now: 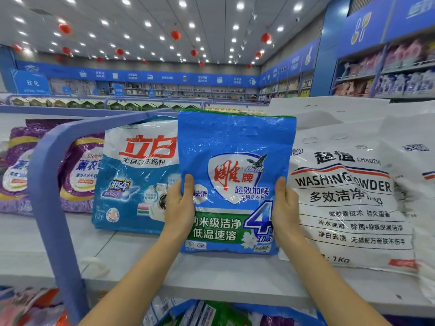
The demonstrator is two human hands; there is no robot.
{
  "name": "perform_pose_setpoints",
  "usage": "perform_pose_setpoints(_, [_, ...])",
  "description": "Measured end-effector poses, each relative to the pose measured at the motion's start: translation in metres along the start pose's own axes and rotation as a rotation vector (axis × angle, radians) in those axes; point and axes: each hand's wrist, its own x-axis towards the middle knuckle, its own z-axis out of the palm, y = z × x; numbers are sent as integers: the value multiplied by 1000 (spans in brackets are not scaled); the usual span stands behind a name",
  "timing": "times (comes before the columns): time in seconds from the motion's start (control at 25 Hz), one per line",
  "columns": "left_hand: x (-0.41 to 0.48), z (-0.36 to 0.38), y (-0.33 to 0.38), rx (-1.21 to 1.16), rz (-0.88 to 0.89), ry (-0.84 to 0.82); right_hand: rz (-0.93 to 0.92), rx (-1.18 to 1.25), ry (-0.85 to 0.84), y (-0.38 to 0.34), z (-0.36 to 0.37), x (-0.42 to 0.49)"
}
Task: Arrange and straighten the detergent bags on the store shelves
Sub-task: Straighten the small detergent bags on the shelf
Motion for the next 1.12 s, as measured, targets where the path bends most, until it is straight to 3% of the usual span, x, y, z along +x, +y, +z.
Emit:
perform_pose_setpoints(0.16, [0, -1, -4, -43, -22, 26, 239, 25, -298, 1, -21, -3])
perform_pose_setpoints(0.28, [-2, -2, -8, -82, 11, 39, 330, -184, -423, 0, -29, -18])
perform_pose_setpoints(0.4, [-1, -6, -7, -158, -24, 58, 245, -318, -363, -4, -24, -30])
perform_pose_setpoints(0.52, [-8, -11, 4, -242, -106, 63, 140, -244, -211, -13, -17, -46])
perform_pose_setpoints(0.72, [-26, -32, 27, -357, -159, 11, -15, -176, -132, -22, -9, -78])
perform_pose_setpoints(0.96, [-59, -86, 63, -360, -72, -123, 53, 6, -148, -35, 12, -120])
perform_pose_setpoints(1.12, [-84, -167, 67, -198, 58, -134, 151, 149, -216, -43, 50, -152])
